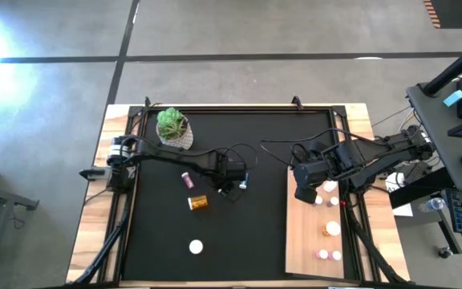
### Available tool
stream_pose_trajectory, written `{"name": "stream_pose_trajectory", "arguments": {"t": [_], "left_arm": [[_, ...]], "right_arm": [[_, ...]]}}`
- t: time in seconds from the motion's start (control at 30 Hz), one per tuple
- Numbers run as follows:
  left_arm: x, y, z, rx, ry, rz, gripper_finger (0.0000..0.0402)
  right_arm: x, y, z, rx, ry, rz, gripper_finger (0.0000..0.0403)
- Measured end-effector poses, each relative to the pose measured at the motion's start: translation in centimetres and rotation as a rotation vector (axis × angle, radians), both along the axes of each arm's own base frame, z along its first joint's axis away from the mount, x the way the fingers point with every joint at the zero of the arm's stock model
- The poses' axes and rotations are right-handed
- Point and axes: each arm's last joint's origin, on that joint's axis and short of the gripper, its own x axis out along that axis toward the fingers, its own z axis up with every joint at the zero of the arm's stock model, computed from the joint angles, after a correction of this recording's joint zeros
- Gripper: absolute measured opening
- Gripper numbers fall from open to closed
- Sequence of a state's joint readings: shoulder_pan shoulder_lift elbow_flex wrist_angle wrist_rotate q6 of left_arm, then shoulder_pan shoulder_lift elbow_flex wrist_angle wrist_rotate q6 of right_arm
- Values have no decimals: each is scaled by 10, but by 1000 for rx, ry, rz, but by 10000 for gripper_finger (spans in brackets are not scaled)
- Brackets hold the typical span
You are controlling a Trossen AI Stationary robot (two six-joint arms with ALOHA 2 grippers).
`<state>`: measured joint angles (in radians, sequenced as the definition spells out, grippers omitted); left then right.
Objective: Pick and place medicine bottles onto shelf by color
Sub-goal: Put the white pill bottle on the shelf aligned with the other white pill bottles
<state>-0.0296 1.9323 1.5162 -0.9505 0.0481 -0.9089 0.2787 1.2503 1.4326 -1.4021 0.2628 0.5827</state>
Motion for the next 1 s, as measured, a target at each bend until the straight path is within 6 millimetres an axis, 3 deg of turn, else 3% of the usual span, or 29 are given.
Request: {"name": "stream_pose_trajectory", "arguments": {"t": [0.37, 0.73, 1.0], "left_arm": [[3, 1, -5, 5, 4, -28, 135], [6, 1, -6, 26, -33, -87, 194], [-4, 10, 29, 72, -120, -121, 216]], "right_arm": [[0, 0, 0, 2, -2, -8, 217], [0, 0, 0, 8, -6, -26, 217], [0, 0, 0, 11, -8, -36, 217]]}}
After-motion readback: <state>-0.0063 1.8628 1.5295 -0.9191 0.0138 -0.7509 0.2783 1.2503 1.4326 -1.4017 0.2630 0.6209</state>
